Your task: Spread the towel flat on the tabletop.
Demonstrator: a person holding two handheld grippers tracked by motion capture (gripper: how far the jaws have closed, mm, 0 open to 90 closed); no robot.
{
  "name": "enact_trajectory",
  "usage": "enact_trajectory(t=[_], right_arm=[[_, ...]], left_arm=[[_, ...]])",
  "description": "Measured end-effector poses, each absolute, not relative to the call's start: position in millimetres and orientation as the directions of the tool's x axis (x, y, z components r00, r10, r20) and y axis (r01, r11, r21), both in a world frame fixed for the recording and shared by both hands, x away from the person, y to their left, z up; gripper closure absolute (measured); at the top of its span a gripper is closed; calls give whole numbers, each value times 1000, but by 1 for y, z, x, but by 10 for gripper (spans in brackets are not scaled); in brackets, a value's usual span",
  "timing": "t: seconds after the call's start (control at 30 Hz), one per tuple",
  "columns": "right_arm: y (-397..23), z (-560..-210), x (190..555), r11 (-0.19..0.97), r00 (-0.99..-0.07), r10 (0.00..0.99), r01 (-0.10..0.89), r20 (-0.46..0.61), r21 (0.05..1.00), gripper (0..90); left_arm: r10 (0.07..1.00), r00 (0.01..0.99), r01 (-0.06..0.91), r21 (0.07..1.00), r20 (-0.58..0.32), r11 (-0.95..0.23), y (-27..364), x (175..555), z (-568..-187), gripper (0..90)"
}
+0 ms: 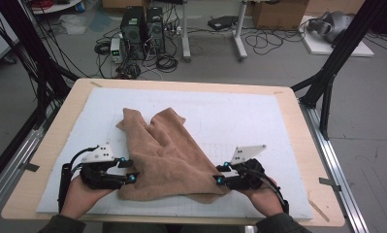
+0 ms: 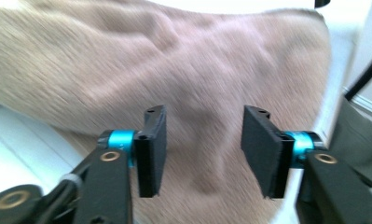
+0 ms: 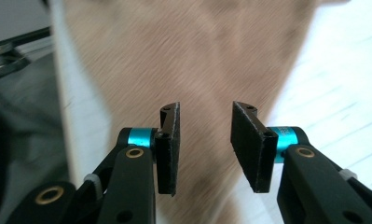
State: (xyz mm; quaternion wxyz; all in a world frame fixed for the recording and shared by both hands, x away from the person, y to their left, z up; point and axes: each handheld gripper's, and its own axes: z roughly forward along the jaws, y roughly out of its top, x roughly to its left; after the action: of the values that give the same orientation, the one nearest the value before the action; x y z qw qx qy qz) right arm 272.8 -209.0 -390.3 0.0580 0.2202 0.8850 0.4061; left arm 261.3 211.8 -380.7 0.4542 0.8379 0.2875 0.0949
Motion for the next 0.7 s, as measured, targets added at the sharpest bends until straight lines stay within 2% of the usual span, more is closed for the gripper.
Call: enact_trajectory(t=[0.27,0.3,0.33,0.43,0.47,0.5,0.6,0.7], right_arm=[[-164,-389,339,597,-896,443,313,22,738,603],[-164,-389,339,597,-896,443,313,22,738,603],[-153,-394,355,599,-901,433,315,34,737,582],[-145,-403,368,627,-904,426,320,31,710,577],[-140,-413,377,646,-902,431,332,31,687,576],[-139,-416,379,651,-899,436,339,31,680,571],[-133,-427,382,678,-900,436,336,10,654,566],[-130,-432,382,695,-896,444,351,9,627,580]], left_arm=[[637,764,405,841,-98,-358,200,304,-379,443],[637,764,405,841,-98,-358,200,304,-379,441],[637,765,412,835,-98,-366,199,308,-380,441],[640,761,444,803,-103,-398,195,320,-390,443],[644,760,463,767,-87,-443,192,326,-399,447],[644,760,463,767,-87,-443,192,326,-399,440],[647,760,505,685,-65,-524,183,334,-418,452],[653,755,495,698,-50,-518,182,333,-424,496]])
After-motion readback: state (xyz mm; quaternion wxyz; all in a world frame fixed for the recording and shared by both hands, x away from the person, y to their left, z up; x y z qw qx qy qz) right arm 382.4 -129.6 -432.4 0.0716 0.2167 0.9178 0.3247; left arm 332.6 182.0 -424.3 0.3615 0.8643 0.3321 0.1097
